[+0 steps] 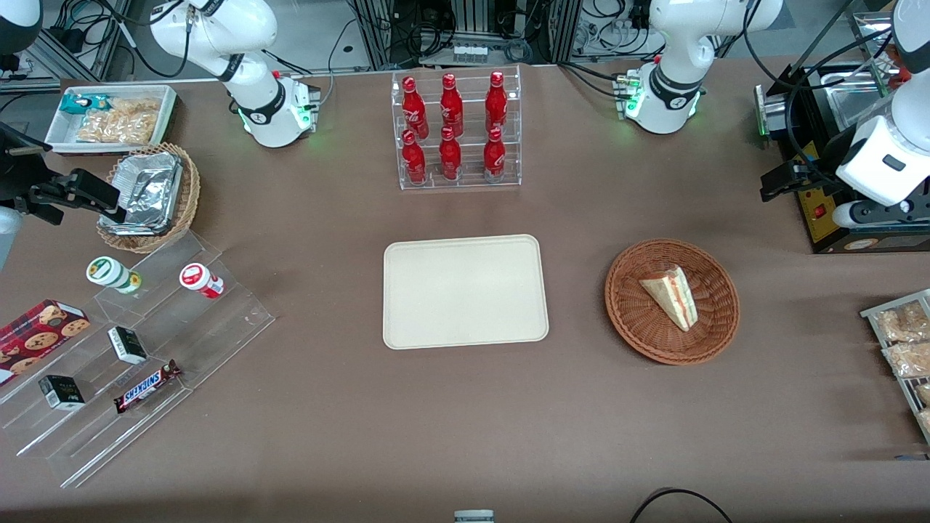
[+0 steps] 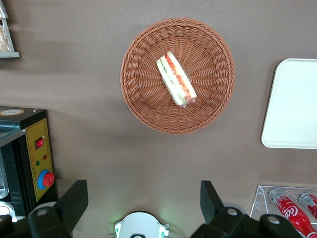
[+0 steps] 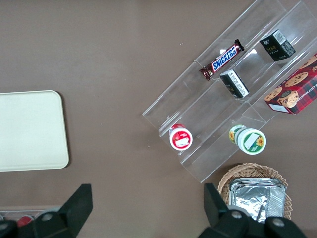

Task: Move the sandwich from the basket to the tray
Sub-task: 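Move the left gripper over the wrapped sandwich in the wicker basket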

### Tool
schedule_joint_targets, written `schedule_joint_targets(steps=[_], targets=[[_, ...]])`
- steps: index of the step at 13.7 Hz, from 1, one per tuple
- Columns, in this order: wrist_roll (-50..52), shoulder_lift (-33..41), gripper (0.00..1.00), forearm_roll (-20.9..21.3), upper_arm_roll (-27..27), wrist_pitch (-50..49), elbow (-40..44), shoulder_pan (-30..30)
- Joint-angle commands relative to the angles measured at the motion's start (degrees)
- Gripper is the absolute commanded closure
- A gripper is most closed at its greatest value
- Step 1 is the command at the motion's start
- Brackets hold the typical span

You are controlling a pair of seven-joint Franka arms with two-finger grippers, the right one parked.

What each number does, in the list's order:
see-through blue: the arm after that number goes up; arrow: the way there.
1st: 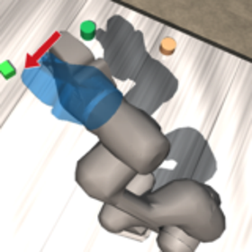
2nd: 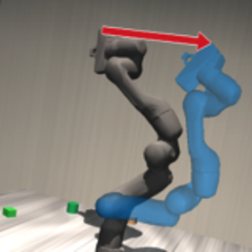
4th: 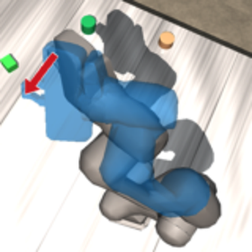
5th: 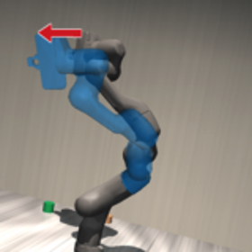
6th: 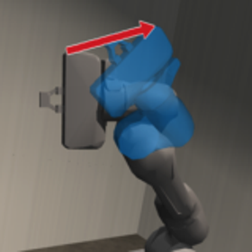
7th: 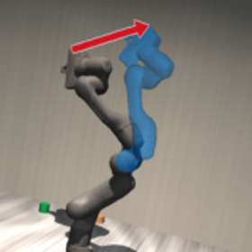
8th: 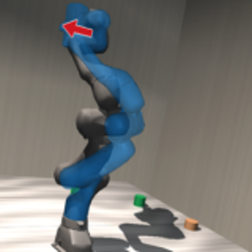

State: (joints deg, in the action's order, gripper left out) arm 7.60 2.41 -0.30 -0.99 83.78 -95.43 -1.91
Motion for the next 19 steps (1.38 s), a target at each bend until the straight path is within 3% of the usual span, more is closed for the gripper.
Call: schedule_joint_targets(steps=[1,10,19], targets=[[-0.7,-1.3,0.00,-0.3,0.0,0.1,1.7,-0.1],[-0.6,-9.0,0.00,-0.2,0.0,0.7,0.9,0.1],[0.8,-12.5,0.00,-0.3,-0.2,18.3,-10.4,-1.8]])
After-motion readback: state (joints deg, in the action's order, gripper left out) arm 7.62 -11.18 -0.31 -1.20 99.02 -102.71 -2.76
